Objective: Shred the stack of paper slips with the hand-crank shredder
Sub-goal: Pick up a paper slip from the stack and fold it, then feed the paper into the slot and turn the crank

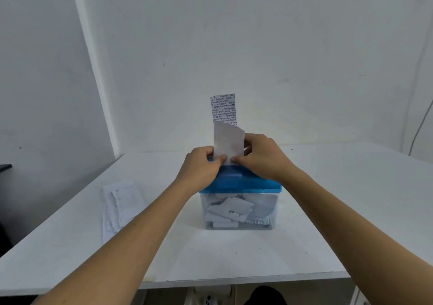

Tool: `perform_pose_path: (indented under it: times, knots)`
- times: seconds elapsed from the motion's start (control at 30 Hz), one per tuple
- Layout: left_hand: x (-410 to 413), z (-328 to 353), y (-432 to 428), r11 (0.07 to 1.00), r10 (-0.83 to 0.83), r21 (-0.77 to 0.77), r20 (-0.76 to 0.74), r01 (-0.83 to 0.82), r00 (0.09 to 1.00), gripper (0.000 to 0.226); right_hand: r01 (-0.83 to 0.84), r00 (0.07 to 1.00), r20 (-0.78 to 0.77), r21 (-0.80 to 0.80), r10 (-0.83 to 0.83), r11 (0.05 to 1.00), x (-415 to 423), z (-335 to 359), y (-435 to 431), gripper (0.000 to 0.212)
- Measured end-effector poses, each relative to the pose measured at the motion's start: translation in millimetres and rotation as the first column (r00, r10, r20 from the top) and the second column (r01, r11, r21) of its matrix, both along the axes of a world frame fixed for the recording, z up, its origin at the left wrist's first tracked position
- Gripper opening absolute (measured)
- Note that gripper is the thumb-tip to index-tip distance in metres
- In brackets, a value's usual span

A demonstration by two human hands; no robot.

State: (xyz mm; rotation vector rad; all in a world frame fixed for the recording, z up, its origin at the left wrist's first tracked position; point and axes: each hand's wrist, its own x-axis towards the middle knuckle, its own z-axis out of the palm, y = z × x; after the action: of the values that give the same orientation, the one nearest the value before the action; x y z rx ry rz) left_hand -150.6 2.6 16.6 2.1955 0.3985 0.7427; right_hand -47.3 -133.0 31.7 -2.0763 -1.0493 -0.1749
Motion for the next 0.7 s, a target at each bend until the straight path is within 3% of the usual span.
perform_pose_path:
  times: [0.13,0.2,0.27,0.37,0.43,0.53,0.7]
  knots:
    - [4,-10,-4,0.999,-0.014,-0.039,0.032,0.015,0.999,0.018,0.183,0.983,-0.042,0.278,-0.178,0.943,3,5,-36,0.035]
    - [4,-15,-5,0.997,0.003,-0.071,0.058,0.001,0.998,0.022,0.248,0.969,-0.094,0.335,-0.230,0.909,6,-8,-59,0.035]
    - [5,-19,-5,0.996,0.027,-0.081,0.068,-0.021,0.997,0.023,0.260,0.965,-0.021,0.244,-0.262,0.934,4,-30,-77,0.044]
    - [7,-20,-5,0.996,0.033,-0.089,0.066,-0.027,0.997,0.015,0.204,0.967,0.166,-0.048,-0.193,0.978,0,-68,-88,0.066]
    - [8,-18,-5,0.997,0.037,-0.074,0.052,-0.033,0.998,0.011,0.181,0.977,0.145,-0.174,-0.157,0.968,-1,-84,-87,0.077]
    - [8,-19,-5,0.997,0.037,-0.068,0.041,-0.034,0.998,0.010,0.159,0.985,0.095,-0.188,-0.144,0.969,0,-101,-80,0.081]
    - [10,-20,-4,0.996,0.043,-0.085,0.044,-0.039,0.998,0.012,0.164,0.980,0.148,-0.211,-0.135,0.964,1,-114,-75,0.074]
